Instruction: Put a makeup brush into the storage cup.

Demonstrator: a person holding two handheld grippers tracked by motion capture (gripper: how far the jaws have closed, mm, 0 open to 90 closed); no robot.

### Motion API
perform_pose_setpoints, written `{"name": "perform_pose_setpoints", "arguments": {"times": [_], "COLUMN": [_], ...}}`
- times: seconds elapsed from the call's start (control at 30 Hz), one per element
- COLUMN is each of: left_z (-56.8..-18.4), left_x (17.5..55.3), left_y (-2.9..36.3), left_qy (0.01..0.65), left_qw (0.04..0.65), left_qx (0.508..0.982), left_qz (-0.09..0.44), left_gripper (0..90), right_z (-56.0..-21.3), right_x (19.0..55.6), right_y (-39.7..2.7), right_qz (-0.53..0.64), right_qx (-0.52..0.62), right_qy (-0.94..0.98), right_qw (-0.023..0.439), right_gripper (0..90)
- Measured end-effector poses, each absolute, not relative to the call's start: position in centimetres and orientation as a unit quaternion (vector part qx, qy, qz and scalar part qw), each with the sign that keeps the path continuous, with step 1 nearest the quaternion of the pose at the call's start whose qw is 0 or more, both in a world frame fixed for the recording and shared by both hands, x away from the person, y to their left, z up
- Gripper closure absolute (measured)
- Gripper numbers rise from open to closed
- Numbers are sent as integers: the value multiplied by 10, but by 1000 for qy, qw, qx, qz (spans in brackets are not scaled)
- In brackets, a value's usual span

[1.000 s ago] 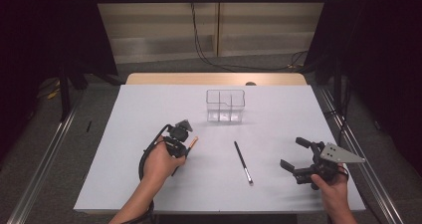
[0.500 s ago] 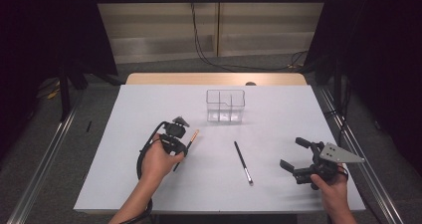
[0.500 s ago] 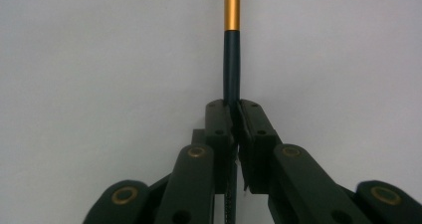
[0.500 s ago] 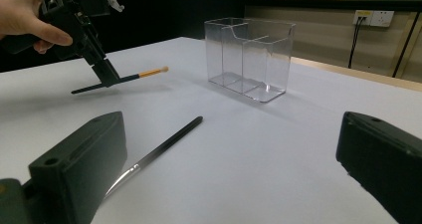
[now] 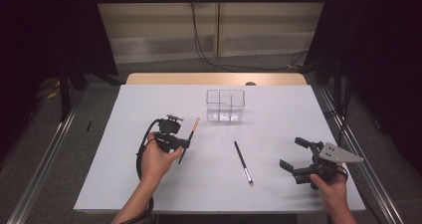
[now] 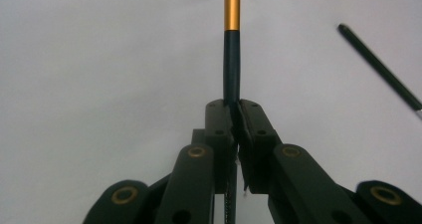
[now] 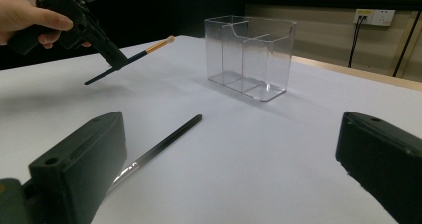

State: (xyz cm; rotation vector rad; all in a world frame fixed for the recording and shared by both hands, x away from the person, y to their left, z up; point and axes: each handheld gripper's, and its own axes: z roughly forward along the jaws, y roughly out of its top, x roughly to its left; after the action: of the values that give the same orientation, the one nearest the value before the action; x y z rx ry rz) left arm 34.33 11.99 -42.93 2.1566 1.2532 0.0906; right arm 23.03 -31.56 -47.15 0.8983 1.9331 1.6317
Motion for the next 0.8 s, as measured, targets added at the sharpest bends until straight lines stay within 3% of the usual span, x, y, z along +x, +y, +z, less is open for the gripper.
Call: {"name": "perform_pose_setpoints", "arguments": {"times": [0.57,0.8], "left_z": [-432,-432], "left_x": [331,331], "left_y": [137,135], "left_qy": [427,423], "left_qw": [514,532], "left_qx": [740,729], "left_qz": [78,80], "left_gripper": [839,839], "right_z": [-474,-475], "right_x": [233,234], "right_y": [-313,-312], "right_qz": [587,587], "right_qx": [327,327], "right_qy": [706,707], "right_qw": [224,221], "right_gripper": [0,0]}}
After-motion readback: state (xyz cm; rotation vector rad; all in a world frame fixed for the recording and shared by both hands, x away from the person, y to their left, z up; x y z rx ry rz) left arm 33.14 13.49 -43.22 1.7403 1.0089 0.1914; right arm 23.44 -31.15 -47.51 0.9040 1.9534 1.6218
